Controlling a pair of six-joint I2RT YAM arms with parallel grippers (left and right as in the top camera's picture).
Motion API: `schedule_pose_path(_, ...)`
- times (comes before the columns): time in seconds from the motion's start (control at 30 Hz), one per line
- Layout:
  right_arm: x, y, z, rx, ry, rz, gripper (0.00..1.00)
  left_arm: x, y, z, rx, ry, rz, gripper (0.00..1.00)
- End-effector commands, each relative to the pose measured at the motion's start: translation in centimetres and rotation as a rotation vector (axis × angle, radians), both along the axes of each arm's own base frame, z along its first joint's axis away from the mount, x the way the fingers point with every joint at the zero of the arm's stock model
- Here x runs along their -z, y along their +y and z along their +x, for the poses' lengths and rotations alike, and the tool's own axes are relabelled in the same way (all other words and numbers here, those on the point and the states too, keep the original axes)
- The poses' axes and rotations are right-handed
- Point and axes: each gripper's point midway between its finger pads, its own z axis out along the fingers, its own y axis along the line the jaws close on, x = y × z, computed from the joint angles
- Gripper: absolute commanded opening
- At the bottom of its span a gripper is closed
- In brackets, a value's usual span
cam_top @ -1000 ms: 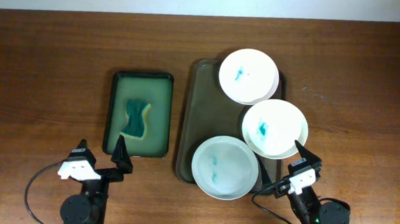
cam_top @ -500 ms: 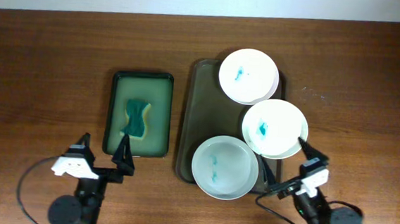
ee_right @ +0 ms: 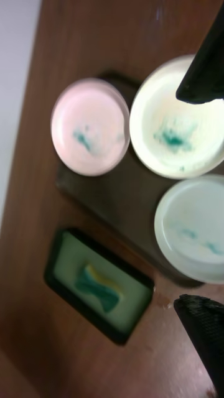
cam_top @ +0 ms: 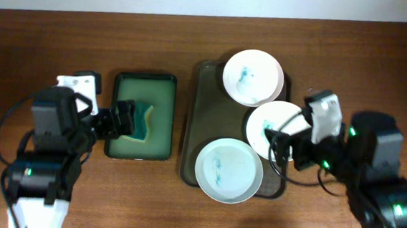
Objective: Clean dirty plates on tray and stack at the side
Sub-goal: 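Grasp the green sponge with the left gripper and the middle-right plate with the right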
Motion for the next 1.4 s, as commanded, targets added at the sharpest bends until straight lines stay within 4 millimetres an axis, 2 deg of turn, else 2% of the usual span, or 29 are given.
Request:
schedule_pose_path(0.0,1.7,1.5,0.7,-0.056,0.116,0.051,0.98,2.2,-0.8,0.3,0.048,0.105,-0.02,0.99)
schedule_pose_path(0.07,3.2,1.7,1.4,-0.039,0.193,0.064,0.98,3.9,-0.6,0.4,0.044,0.17,-0.011,1.0)
schedule_pose_path(0.13,4.3,2.4,1.5,-0.061,0.257,0.091,1.0,5.8,-0.8,0.6,0.057,0.237,-0.005,0.87)
schedule_pose_path(0.17,4.6,2.6,1.6,-0.069,0.273,0.099,0.93,6.8,-0.9,0.7,0.066,0.273,0.006,0.8)
schedule_pose_path(0.23,5.1,3.0,1.6,-0.085,0.3,0.112,0.86,10.4,-1.0,1.2,0.065,0.393,0.071,0.74)
schedule_pose_path(0.3,5.1,2.9,1.4,-0.084,0.307,0.112,0.81,13.3,-0.4,1.8,0.038,0.473,0.168,0.64)
schedule_pose_path(0.37,5.1,2.9,1.2,-0.084,0.31,0.11,0.69,16.5,-0.5,2.6,0.041,0.543,0.215,0.58)
schedule_pose_path(0.47,5.2,2.9,1.1,-0.083,0.318,0.11,0.66,21.2,-1.6,3.8,0.077,0.622,0.201,0.48)
schedule_pose_path(0.6,5.4,2.8,0.8,-0.081,0.334,0.107,0.65,25.0,-1.7,5.2,0.066,0.648,0.199,0.24)
schedule_pose_path(0.67,5.5,2.8,0.6,-0.081,0.343,0.106,0.65,26.2,-1.8,5.9,0.046,0.644,0.186,0.05)
schedule_pose_path(0.7,5.6,2.8,0.5,-0.08,0.347,0.105,0.64,26.7,-1.9,6.1,0.047,0.644,0.187,0.0)
schedule_pose_path(0.77,5.8,2.5,0.5,-0.054,0.365,0.107,0.6,27.4,-2.0,5.8,0.052,0.664,0.186,0.0)
schedule_pose_path(0.83,6.5,1.3,0.8,0.064,0.403,0.091,0.57,26.9,-2.0,5.4,0.055,0.683,0.189,0.0)
schedule_pose_path(0.9,7.0,0.0,1.2,0.16,0.417,0.063,0.57,24.9,-2.0,5.5,0.055,0.696,0.191,0.0)
schedule_pose_path(0.93,7.1,-0.2,1.4,0.178,0.416,0.058,0.57,23.1,-2.1,5.9,0.055,0.689,0.19,0.0)
schedule_pose_path(0.97,7.1,-0.5,1.5,0.204,0.417,0.058,0.57,21.8,-2.1,6.2,0.054,0.676,0.189,0.06)
schedule_pose_path(1.0,7.2,-0.8,1.6,0.234,0.421,0.058,0.57,20.8,-2.1,6.4,0.054,0.663,0.187,0.2)
schedule_pose_path(1.07,7.3,-1.3,1.8,0.272,0.423,0.05,0.57,19.4,-2.2,6.8,0.052,0.629,0.184,0.38)
schedule_pose_path(1.1,7.3,-1.3,1.8,0.273,0.423,0.048,0.57,19.3,-2.2,6.9,0.052,0.624,0.183,0.42)
schedule_pose_path(1.23,7.6,-1.5,1.5,0.276,0.438,0.041,0.58,20.9,-1.3,7.2,0.024,0.628,0.226,0.46)
schedule_pose_path(1.33,7.8,-1.7,1.4,0.295,0.448,0.034,0.59,23.6,-2.1,6.9,0.05,0.662,0.191,0.35)
schedule_pose_path(1.37,8.0,-2.2,1.4,0.342,0.461,0.029,0.62,24.2,-2.2,6.8,0.055,0.676,0.187,0.31)
